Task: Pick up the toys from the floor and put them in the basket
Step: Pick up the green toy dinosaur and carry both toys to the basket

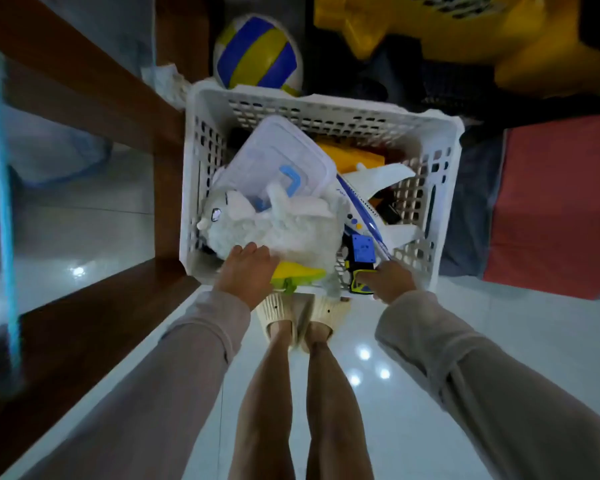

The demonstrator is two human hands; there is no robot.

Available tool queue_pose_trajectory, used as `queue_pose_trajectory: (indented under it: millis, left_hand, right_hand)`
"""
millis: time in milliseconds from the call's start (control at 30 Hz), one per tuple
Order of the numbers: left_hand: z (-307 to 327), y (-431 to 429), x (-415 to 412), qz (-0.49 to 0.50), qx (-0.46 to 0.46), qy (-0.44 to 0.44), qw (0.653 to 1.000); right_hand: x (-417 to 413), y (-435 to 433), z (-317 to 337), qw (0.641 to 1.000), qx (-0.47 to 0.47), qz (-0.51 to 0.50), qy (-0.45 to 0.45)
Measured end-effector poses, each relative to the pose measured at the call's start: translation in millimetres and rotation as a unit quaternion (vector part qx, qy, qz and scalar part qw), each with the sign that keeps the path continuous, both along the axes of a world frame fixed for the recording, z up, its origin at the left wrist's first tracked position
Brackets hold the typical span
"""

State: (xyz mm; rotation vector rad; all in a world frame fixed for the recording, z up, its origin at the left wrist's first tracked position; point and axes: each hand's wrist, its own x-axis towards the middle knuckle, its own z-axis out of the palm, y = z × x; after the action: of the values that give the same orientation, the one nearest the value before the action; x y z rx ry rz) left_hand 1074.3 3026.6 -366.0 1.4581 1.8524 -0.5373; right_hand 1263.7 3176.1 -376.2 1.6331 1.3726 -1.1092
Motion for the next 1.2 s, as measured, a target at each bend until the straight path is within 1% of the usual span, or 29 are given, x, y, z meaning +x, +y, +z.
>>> queue_pose_trajectory:
  millis: [67,133,233,333,400,467,567,667,767,967,1033,1100,1200]
  left_hand:
    - [-15.5,-3.2,2.2,0.005,0.001,-0.022,1.0]
    - [-20.6,-5.7,5.0,0.012,0.035,-0.032,0.999]
    - [-18.6,-5.3,6.1,-0.013,0.086,-0.001,0.996]
    - [-18.2,-9.0,5.9,-0.012,0.116,-0.005,0.993]
    - [-14.1,-10.9,6.7,-0.001,0.111,-0.003,0.994]
    - [-7.3,-10.0,4.7,0.019,0.102,-0.002,0.995]
    - [-1.8,-8.4,-1.4,0.063,0.038,-0.024,0.997]
    - [-1.6,-4.0,-9.6,0.066,-0.025,-0.028,0.997]
    - [-3.0,1.3,-16.7,0.076,-0.077,-0.047,0.993]
    - [-7.9,2.6,-16.3,0.102,-0.064,-0.049,0.992]
    - [-8.2,1.7,-13.2,0.111,-0.056,-0.042,0.991]
    - [-10.1,0.3,-10.2,0.122,-0.048,-0.035,0.991]
    - [-12.6,-0.9,-8.9,0.138,-0.044,-0.039,0.989]
  right_hand:
    - [-3.5,-9.7,-20.4,1.0,0.013,0.01,0.002]
    - [-6.6,-16.0,-34.9,0.999,0.027,0.01,0.015]
    - [-9.5,-15.4,-50.1,0.999,0.029,0.012,0.015]
    - [-10.5,-9.7,-54.6,1.0,0.014,0.01,0.015]
    - [-10.1,-7.8,-47.6,1.0,0.023,-0.001,0.021]
    - [-7.9,-6.8,-34.7,0.997,0.053,-0.033,0.033]
    - [-2.8,-6.1,-15.6,0.991,0.101,-0.077,0.043]
    - [-3.3,-4.4,-7.7,0.99,0.114,-0.074,0.041]
    - [-10.9,-2.3,-13.0,0.992,0.107,-0.06,0.032]
    - [-17.7,-18.8,-31.0,0.991,0.12,-0.035,0.057]
    - [-11.2,-26.1,-31.7,0.993,0.103,-0.035,0.041]
    - [-2.9,-30.1,-32.7,0.994,0.108,-0.026,0.026]
    - [1.5,-31.6,-39.6,0.993,0.112,-0.017,0.035]
